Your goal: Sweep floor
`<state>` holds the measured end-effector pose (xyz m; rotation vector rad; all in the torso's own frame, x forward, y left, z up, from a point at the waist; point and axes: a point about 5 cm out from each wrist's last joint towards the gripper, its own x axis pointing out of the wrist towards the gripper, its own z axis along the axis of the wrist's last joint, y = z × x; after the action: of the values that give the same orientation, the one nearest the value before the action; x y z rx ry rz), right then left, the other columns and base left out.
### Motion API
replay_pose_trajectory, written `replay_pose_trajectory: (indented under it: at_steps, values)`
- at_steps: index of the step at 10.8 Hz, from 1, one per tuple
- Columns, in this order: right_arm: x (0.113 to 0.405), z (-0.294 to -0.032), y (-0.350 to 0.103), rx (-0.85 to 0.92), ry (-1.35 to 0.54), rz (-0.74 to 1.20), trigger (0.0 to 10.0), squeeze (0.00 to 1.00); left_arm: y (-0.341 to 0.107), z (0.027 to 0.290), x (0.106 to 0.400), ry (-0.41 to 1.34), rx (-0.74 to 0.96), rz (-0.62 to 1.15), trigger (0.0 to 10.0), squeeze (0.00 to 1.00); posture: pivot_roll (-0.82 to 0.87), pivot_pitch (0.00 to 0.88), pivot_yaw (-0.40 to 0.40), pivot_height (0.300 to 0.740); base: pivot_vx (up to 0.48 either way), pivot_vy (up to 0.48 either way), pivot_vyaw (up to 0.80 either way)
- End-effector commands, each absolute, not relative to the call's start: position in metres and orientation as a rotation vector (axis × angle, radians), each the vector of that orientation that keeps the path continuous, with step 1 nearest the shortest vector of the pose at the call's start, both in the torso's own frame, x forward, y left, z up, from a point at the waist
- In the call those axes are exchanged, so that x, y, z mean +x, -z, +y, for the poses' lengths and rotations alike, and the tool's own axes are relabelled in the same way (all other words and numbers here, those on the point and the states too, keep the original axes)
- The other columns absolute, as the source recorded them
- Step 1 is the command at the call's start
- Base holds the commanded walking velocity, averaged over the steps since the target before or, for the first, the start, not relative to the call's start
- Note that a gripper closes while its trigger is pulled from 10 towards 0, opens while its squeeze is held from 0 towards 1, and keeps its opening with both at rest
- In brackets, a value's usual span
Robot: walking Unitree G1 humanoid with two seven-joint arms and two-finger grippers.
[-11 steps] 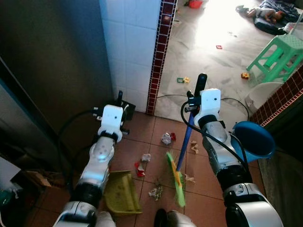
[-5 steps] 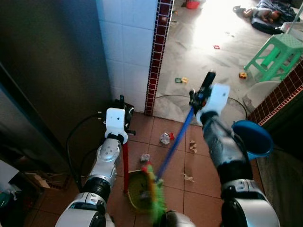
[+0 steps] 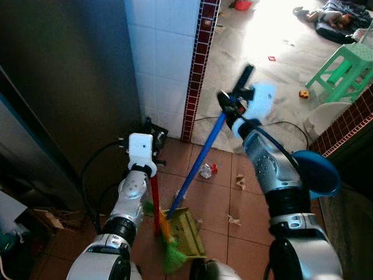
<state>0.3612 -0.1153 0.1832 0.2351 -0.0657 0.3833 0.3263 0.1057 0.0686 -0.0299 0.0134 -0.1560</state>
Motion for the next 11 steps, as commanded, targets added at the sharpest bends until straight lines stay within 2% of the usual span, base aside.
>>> replay_pose_trajectory:
  at_steps: [1, 3, 6, 8, 9, 11]
  values:
    - [0.361, -0.121, -0.213, 0.133, -0.402, -0.195, 10.0, 0.0, -0.087, 0.1, 0.333, 0.175, -0.072, -0.054, 10.0, 0.0, -0.01, 0.072, -0.102, 0.74, 0.0, 0.0, 0.0]
    - [0.36, -0.13, -0.222, 0.051, -0.346, -0.254, 10.0, 0.0, -0.108, 0.098, 0.335, 0.18, -0.11, -0.147, 10.0, 0.0, 0.0, 0.081, -0.097, 0.74, 0.0, 0.0, 0.0]
    - [0.356, -0.13, -0.228, -0.004, -0.295, -0.346, 10.0, 0.0, -0.137, 0.096, 0.33, 0.222, -0.102, -0.251, 10.0, 0.0, 0.03, 0.054, -0.074, 0.74, 0.0, 0.0, 0.0]
    - [0.354, -0.143, -0.22, -0.016, -0.201, -0.356, 10.0, 0.0, -0.157, 0.108, 0.318, 0.179, -0.097, -0.3, 10.0, 0.0, 0.04, 0.036, -0.066, 0.74, 0.0, 0.0, 0.0]
    - [0.358, -0.156, -0.222, -0.043, -0.145, -0.365, 10.0, 0.0, -0.16, 0.117, 0.311, 0.167, -0.071, -0.313, 10.0, 0.0, 0.04, 0.03, -0.067, 0.74, 0.0, 0.0, 0.0]
    - [0.365, -0.165, -0.225, -0.049, -0.102, -0.364, 10.0, 0.0, -0.159, 0.126, 0.304, 0.153, -0.057, -0.301, 10.0, 0.0, 0.06, 0.027, -0.072, 0.74, 0.0, 0.0, 0.0]
